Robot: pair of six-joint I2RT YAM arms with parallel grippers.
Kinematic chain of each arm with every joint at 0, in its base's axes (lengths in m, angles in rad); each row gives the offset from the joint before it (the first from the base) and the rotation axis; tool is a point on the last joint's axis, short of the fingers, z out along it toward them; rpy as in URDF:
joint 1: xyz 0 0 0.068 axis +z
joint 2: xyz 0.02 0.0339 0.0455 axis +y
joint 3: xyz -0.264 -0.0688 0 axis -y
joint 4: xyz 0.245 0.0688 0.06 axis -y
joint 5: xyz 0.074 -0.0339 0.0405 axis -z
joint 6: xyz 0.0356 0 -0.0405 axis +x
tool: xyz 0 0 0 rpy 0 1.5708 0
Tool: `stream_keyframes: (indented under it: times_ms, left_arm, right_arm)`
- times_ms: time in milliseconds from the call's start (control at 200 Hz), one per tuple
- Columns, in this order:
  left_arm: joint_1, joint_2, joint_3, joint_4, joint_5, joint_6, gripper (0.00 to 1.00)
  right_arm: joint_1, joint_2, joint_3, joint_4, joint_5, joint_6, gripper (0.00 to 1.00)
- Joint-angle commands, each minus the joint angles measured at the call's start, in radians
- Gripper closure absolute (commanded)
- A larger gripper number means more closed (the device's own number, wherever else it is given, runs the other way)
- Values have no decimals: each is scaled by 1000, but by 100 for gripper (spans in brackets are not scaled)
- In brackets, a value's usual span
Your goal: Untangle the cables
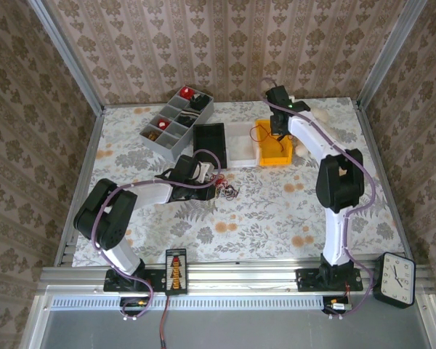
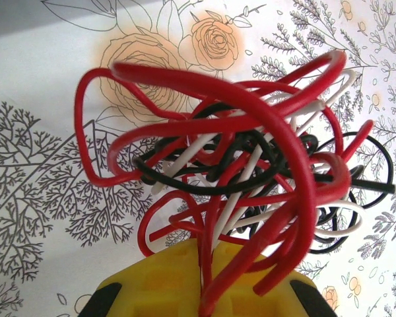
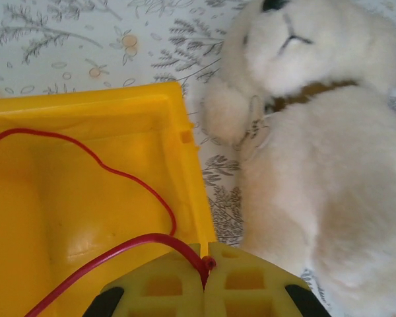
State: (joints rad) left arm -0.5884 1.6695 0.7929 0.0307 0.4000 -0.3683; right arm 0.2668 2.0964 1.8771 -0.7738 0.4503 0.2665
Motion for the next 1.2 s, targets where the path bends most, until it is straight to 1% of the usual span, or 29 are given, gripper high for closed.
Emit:
stream_keyframes:
  times_ms: [0,345,555,655,750,920,970,1155,1195]
  left_arm:
    - [-2,17,36,-31,9,30,100]
    - [-2,55,62,-63,24,40,100]
    - [-1,58,66,-79,25,48,100]
    - [-1,58,66,-84,24,50,100]
    - [-2,57,64,-87,24,52,100]
    - [-1,55,63,-91,25,58,100]
    - [-1,56,64,-91,28,58,100]
    - [-2,59,65,-89,32,57,100]
    - [-2,59,63,-88,34,55,100]
  right_arm:
    - [8,64,72,-61,11,-21,100]
    - [5,197,99,-35,-191,75,100]
    - [-9,237,97,17,-298,140,100]
    - [-20,228,84,37,-349,172,100]
    - [-22,176,52,70,-346,169,92]
    - [-29,58,-16,115,-304,170,69]
    - [-30,32,-31,118,-299,173,65]
    - [-34,-49,-92,135,-296,169,46]
    - [-35,-65,-108,142,-303,167,44]
